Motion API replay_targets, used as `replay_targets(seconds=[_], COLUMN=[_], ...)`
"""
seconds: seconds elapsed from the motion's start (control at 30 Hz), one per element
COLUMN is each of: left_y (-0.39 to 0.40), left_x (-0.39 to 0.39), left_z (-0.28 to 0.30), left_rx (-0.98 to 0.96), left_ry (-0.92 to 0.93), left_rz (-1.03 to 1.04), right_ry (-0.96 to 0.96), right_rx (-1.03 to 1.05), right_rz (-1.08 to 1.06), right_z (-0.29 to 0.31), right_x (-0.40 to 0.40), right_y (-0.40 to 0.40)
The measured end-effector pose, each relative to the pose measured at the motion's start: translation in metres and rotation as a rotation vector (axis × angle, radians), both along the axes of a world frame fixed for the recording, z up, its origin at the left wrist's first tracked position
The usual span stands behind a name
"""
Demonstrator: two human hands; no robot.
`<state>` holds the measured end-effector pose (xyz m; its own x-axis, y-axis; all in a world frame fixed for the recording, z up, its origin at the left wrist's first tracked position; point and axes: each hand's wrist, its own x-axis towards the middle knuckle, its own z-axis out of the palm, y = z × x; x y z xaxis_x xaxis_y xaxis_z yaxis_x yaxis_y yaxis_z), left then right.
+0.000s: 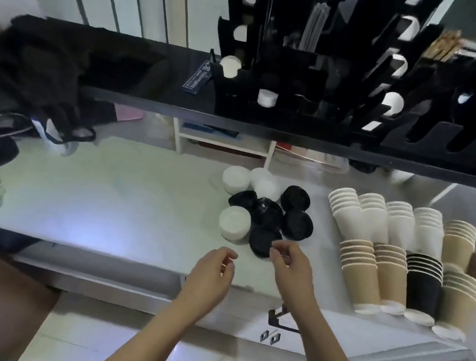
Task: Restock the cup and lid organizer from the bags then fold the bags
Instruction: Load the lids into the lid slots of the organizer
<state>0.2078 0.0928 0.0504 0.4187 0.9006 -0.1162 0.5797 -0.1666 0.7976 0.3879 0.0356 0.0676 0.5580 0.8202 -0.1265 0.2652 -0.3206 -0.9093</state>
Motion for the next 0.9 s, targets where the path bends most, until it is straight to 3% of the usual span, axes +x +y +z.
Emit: replay_targets(seconds=[0.2,0.57,0.77,0.9], left_y=[0.072,0.189,0.244,0.264], left_x=[0.049,0.072,0.080,0.085], left_z=[0.004,-0.016,-0.048,-0.057], left_rx=[0.003,-0.084,-0.522,-0.620], left_ry=[-0.006,0.047,-0.059,-0.010], left_rz=[-0.023,-0.029,0.199,0.233], right_ry=[0.004,0.027,-0.003,0.034], right_rx=[-0.028,-0.163,-0.278,-0.357], right_rz=[-0.048,-0.198,-0.238,-0.269], right_z=[-0.008,-0.031,-0.052,-0.058], right_x=[0.046,0.066,0.057,0.052], right_y=[0.070,0.148,0.184,0.195])
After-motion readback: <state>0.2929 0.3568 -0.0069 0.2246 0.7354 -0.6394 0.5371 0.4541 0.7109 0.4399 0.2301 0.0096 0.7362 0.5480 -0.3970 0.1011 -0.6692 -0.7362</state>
